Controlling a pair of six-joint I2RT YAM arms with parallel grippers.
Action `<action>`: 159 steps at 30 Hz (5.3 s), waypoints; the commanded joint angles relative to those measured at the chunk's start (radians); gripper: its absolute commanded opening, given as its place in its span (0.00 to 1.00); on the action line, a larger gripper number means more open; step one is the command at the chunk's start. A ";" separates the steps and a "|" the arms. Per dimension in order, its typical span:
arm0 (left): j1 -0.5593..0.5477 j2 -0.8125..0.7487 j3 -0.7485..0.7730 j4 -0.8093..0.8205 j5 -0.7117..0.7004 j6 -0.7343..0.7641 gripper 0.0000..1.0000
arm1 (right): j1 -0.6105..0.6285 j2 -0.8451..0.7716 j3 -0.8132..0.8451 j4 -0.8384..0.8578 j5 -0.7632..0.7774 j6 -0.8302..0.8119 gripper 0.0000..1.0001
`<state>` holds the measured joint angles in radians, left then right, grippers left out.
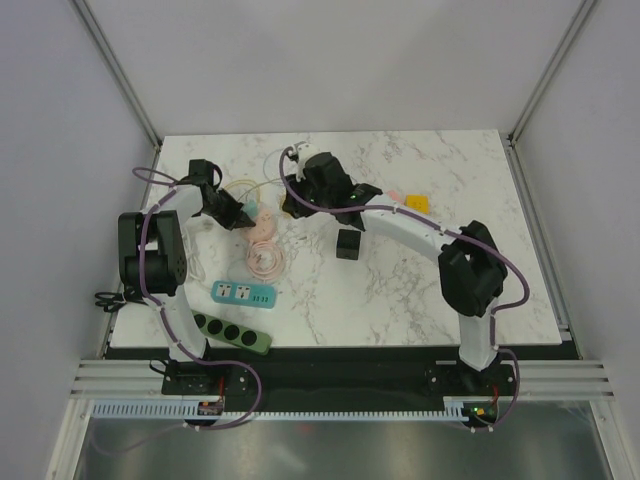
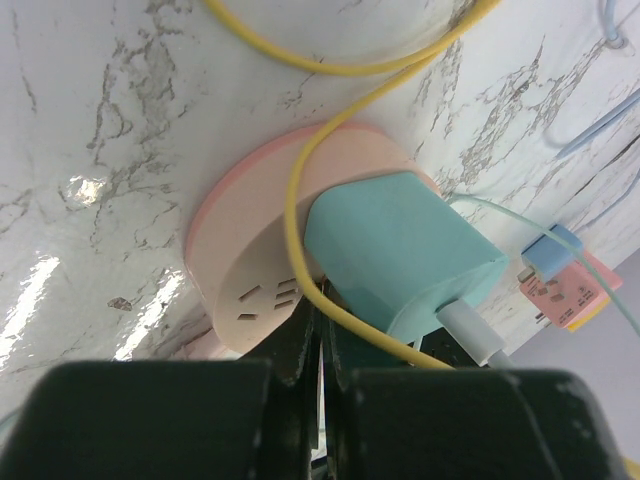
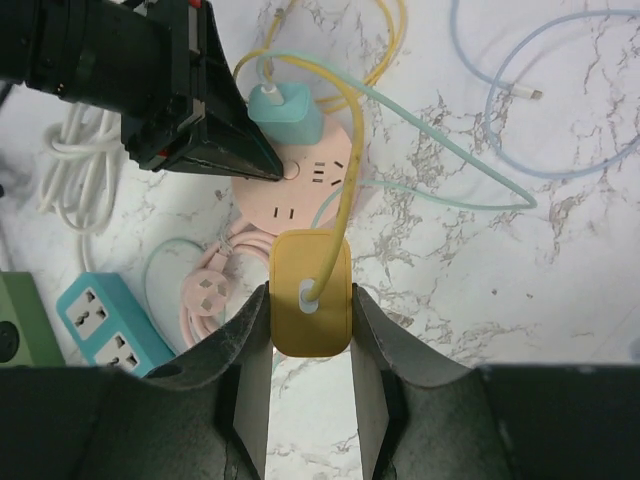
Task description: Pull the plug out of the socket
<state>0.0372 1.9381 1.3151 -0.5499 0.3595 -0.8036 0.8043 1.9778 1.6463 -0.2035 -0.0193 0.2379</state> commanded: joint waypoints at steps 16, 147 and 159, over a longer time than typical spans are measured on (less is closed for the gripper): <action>-0.002 -0.011 -0.007 0.015 -0.065 0.026 0.02 | -0.401 -0.410 -0.356 0.220 -0.288 0.196 0.00; 0.073 0.004 -0.062 0.079 -0.027 0.011 0.02 | 0.119 0.638 0.742 0.122 0.315 -0.083 0.00; 0.044 0.015 -0.024 0.022 -0.100 0.037 0.02 | 0.081 0.569 0.719 0.182 0.200 0.120 0.00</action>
<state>0.0872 1.9217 1.2842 -0.4637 0.3630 -0.7975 0.8932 2.6472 2.3310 -0.1139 0.2287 0.2539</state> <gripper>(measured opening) 0.026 0.537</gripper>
